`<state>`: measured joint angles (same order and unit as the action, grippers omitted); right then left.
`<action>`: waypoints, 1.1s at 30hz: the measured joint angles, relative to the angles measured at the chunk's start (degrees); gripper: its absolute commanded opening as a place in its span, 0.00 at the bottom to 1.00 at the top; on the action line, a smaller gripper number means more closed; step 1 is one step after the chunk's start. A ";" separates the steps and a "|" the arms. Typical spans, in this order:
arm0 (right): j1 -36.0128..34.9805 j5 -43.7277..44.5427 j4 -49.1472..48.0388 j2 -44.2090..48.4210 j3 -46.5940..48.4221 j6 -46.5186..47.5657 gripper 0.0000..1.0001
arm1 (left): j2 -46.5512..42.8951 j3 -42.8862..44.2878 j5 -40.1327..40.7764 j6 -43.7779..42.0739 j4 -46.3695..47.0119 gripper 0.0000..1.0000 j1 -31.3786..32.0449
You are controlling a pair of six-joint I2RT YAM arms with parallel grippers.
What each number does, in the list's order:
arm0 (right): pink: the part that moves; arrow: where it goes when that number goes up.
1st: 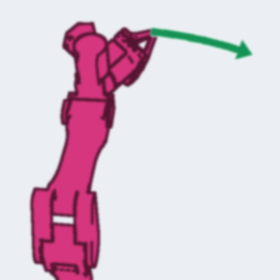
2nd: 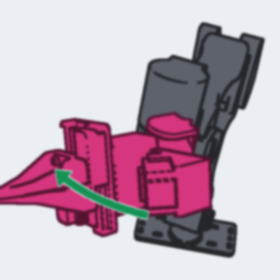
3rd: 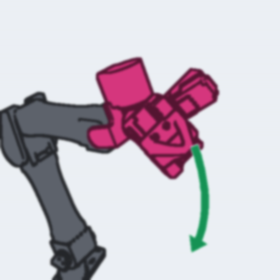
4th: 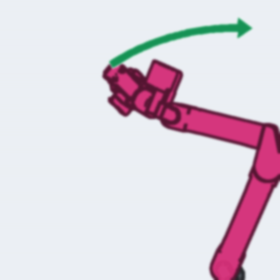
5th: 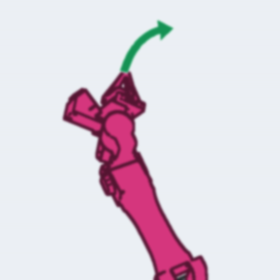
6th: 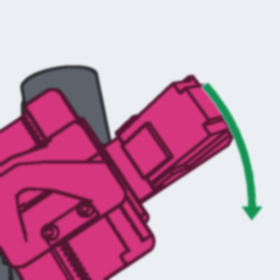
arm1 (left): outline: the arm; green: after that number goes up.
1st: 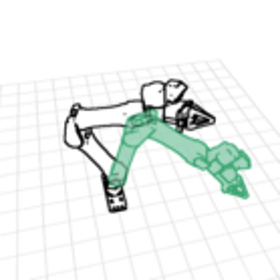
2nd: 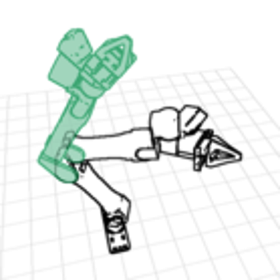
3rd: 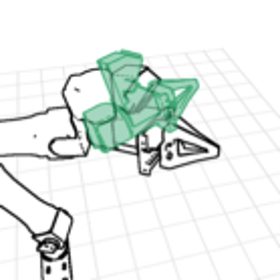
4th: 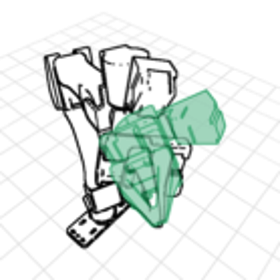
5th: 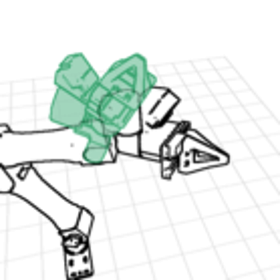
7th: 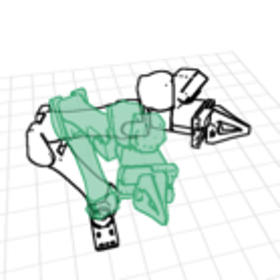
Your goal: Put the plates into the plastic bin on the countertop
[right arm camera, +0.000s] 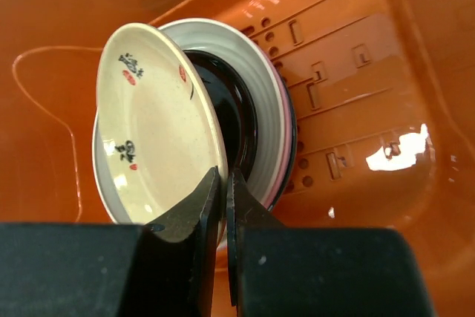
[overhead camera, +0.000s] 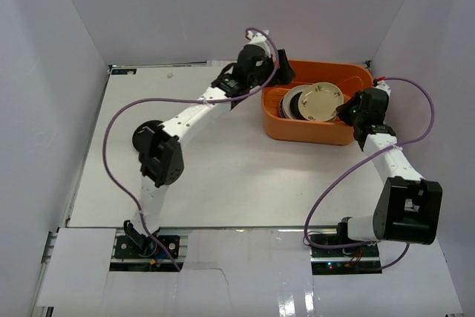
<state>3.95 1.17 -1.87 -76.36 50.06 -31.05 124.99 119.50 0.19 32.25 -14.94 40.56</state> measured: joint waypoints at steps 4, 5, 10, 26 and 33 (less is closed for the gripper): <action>-1.01 -1.31 -0.79 -4.37 2.99 0.59 0.10 | -18.88 -15.30 3.13 -0.31 2.71 0.98 -4.48; -1.11 -1.60 -1.18 -4.98 3.17 0.61 0.12 | -24.22 -20.55 3.85 0.17 4.02 0.98 -6.38; -2.21 -2.73 -0.94 -7.61 4.04 1.03 0.56 | -46.27 -46.05 6.05 5.14 6.12 0.98 -17.90; -7.65 -6.12 1.66 10.82 3.63 3.28 0.79 | -63.14 -85.02 1.18 14.82 1.16 0.90 -56.02; -18.67 -10.29 -0.02 24.50 -5.01 4.09 0.62 | -51.41 -86.51 -5.29 16.39 9.70 0.71 -61.16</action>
<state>-14.72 -9.13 -1.89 -51.86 45.06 -26.96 73.58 32.99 -5.10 48.64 -5.23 -20.60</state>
